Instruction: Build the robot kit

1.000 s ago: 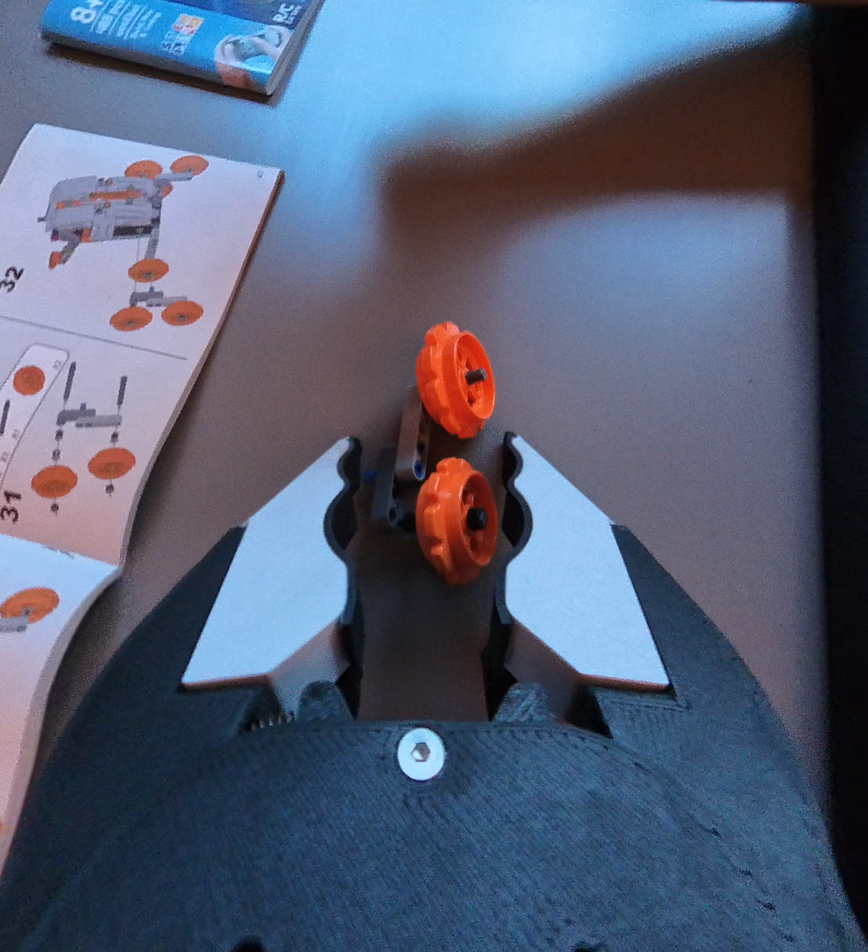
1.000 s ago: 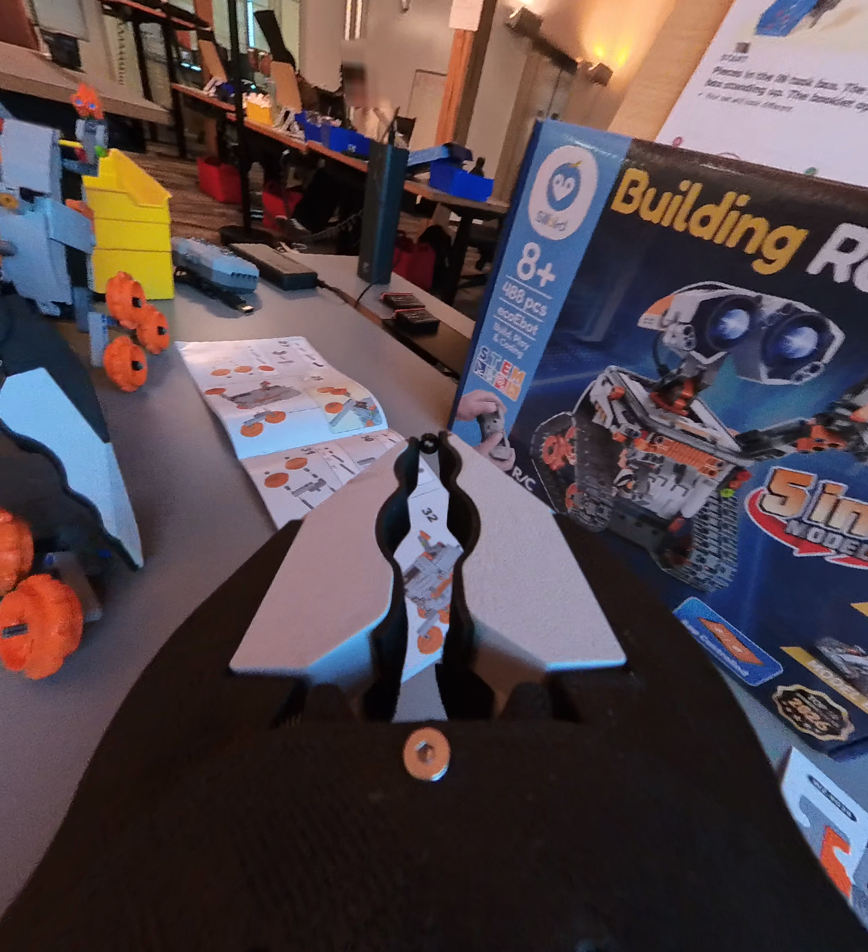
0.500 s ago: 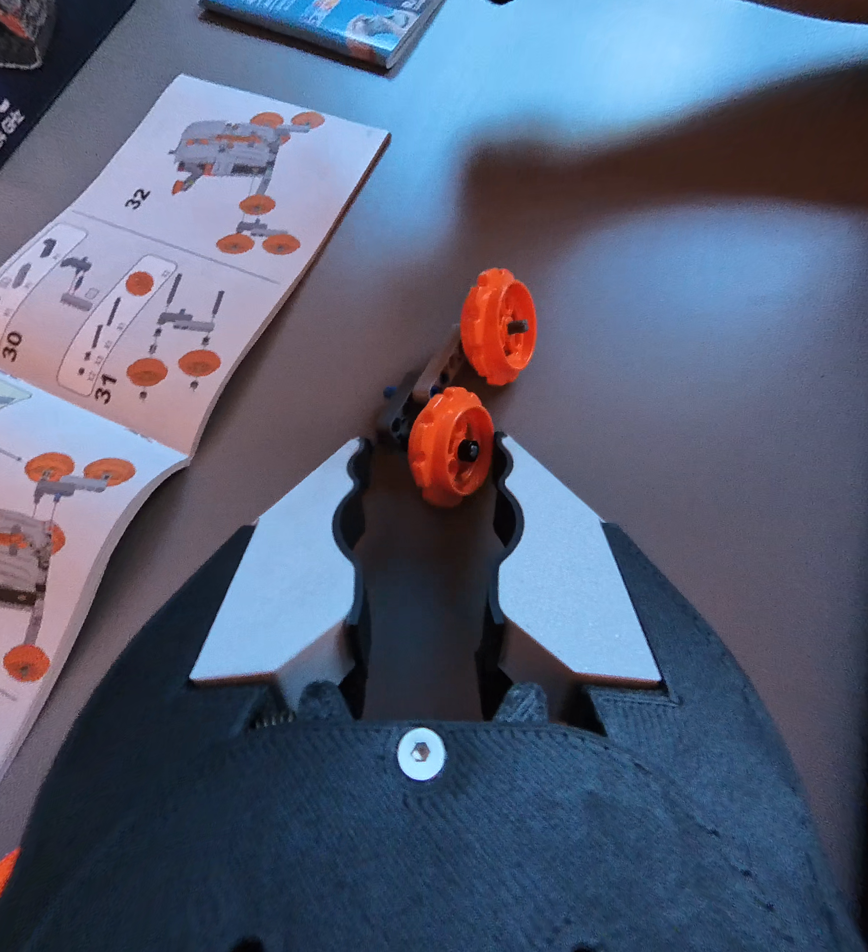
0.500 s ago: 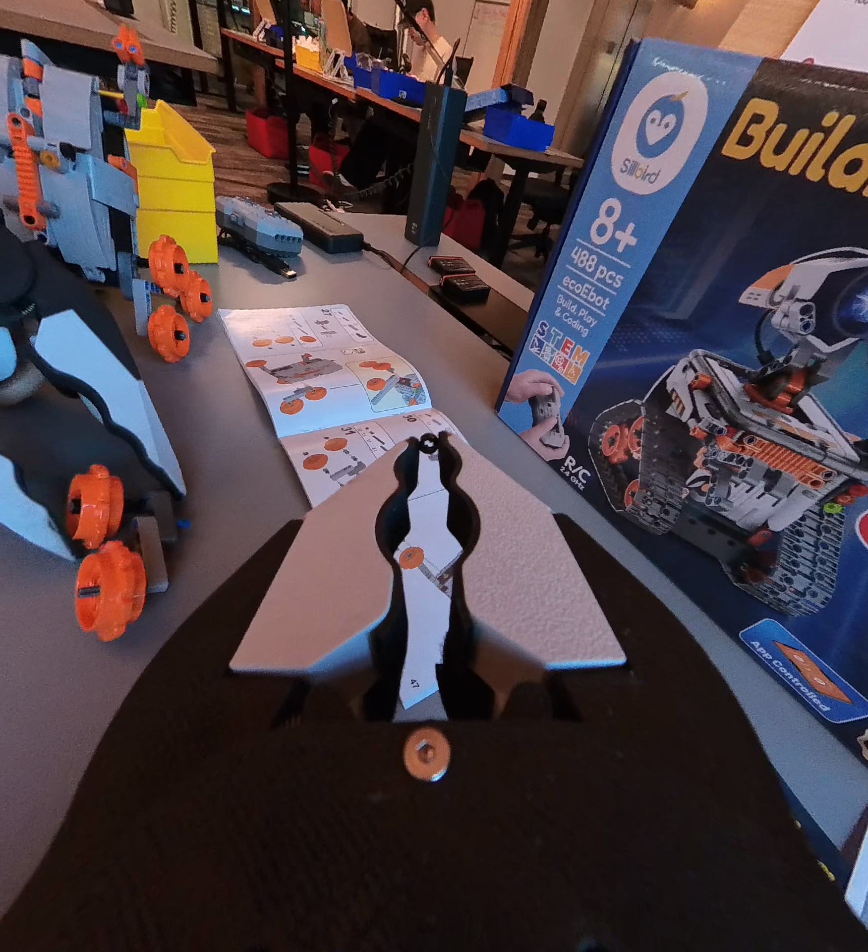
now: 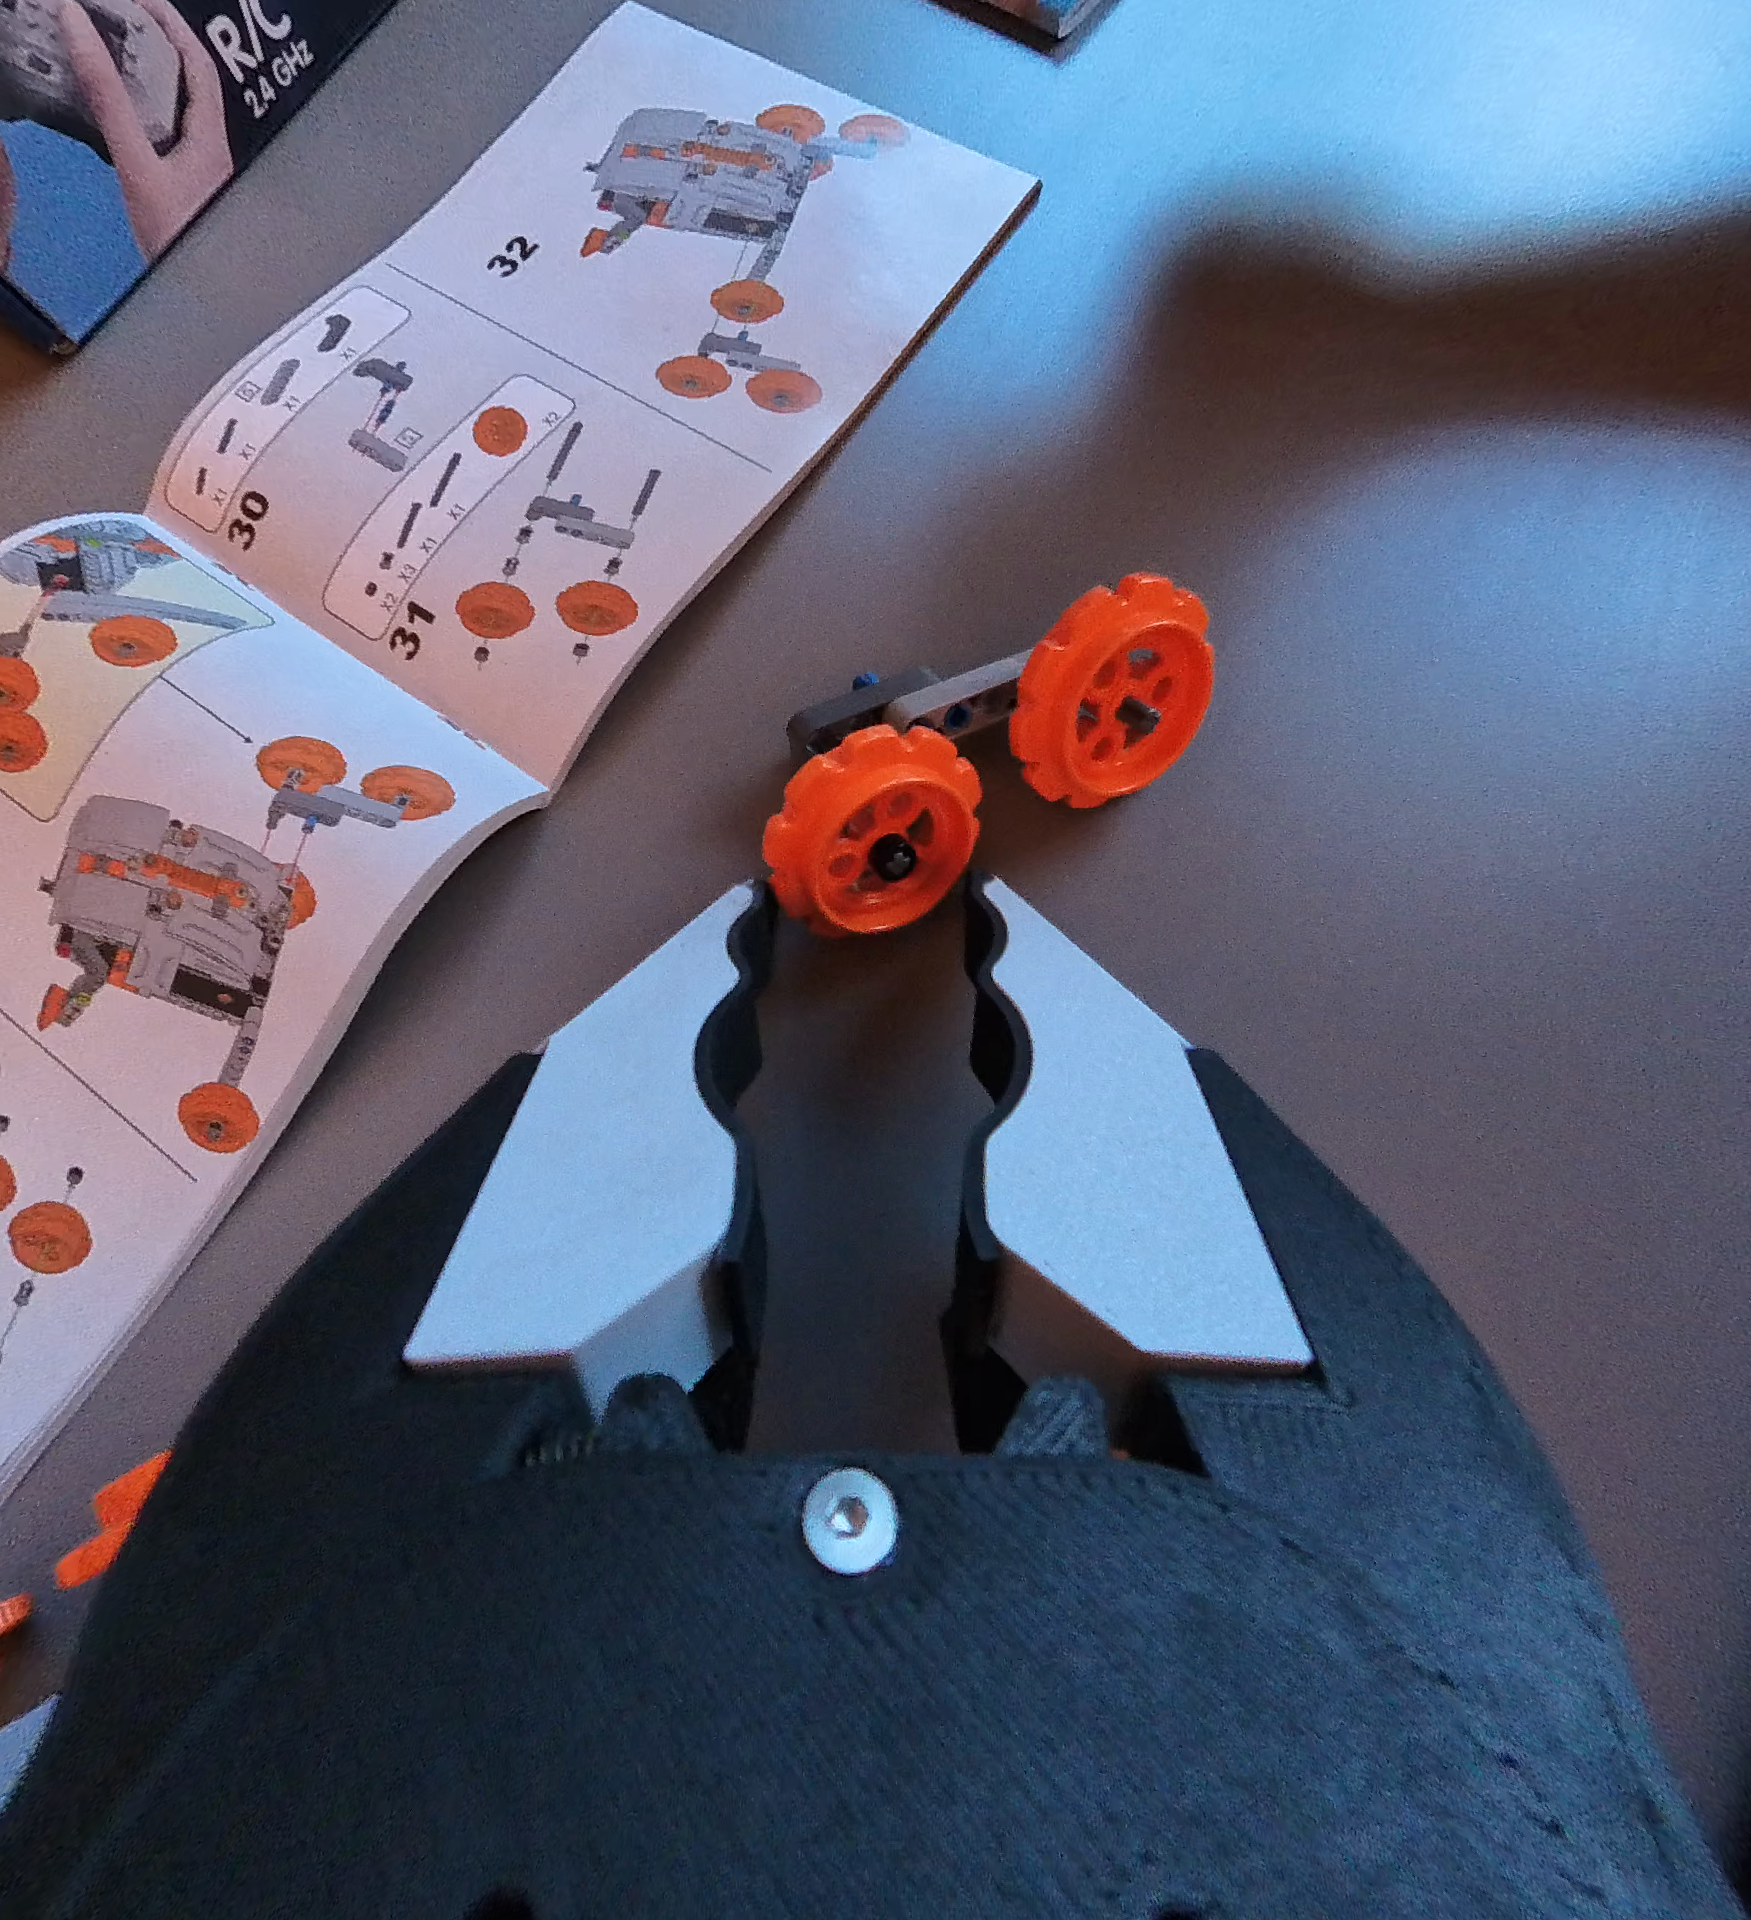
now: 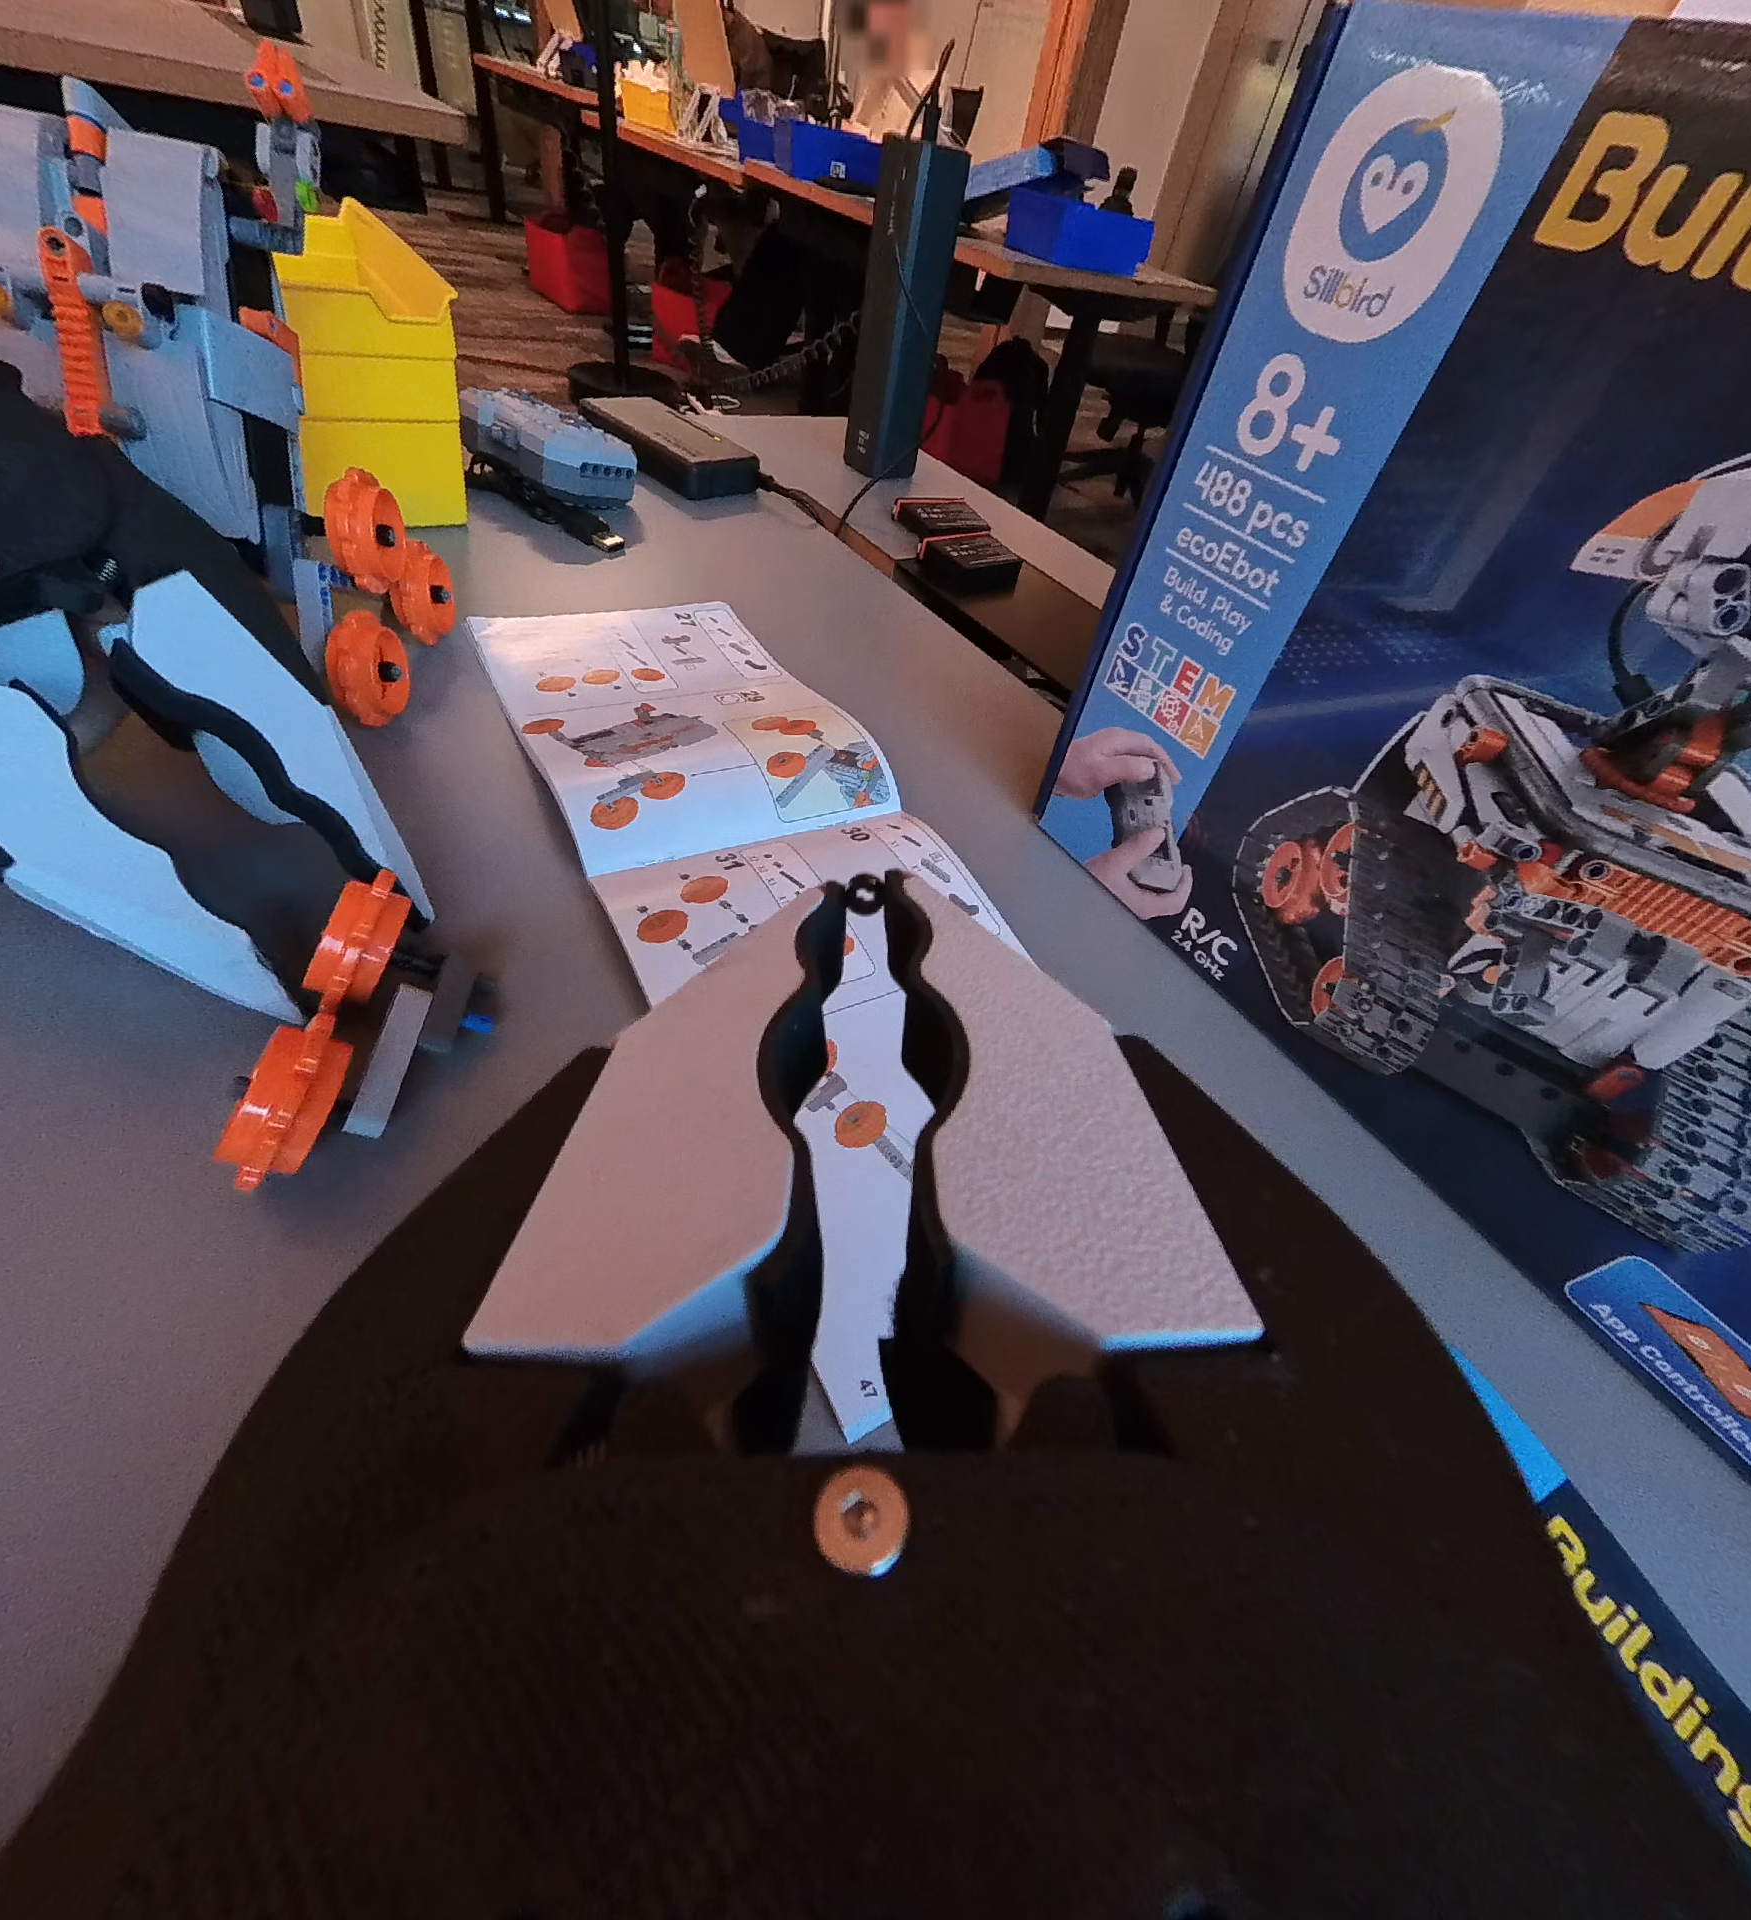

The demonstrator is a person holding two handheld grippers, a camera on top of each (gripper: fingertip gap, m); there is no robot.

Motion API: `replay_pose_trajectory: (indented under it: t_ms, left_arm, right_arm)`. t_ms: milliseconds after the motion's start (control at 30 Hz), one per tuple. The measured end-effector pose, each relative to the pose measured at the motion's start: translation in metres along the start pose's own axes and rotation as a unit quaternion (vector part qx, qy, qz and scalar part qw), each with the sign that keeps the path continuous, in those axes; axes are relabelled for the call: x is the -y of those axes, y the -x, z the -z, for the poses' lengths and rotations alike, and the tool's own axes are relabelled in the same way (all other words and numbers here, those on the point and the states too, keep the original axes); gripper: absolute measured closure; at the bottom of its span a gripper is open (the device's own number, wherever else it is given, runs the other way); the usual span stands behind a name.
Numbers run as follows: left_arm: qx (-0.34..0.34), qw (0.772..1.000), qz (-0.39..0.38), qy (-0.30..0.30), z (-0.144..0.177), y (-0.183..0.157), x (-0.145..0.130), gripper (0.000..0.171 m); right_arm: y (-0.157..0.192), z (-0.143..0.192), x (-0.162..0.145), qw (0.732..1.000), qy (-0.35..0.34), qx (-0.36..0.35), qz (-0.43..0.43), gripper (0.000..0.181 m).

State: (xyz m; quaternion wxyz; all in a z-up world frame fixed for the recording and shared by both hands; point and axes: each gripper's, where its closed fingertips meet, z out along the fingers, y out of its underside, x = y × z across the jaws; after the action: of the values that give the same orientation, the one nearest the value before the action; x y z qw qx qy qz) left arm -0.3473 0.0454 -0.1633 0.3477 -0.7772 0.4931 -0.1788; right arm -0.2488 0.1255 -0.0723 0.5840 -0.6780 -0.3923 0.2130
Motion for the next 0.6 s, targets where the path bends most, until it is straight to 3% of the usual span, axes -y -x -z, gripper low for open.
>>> replay_pose_trajectory:
  t_ms: [133,233,600]
  left_arm:
    - [0.004,1.0,0.015,0.003,0.0012,0.0027,-0.0019,0.13]
    - [0.013,1.0,0.015,-0.004,-0.0002,0.0047,0.0015,0.14]
    - [-0.004,1.0,0.007,-0.006,-0.0024,-0.0021,0.0021,0.141]
  right_arm:
    - [-0.0018,0.0019,0.0003,1.0,0.003,-0.004,0.007,0.174]
    - [-0.0031,0.002,-0.0012,1.0,0.006,-0.003,0.001,0.174]
    - [-0.0064,0.0008,-0.0089,1.0,0.019,0.001,-0.016,0.175]
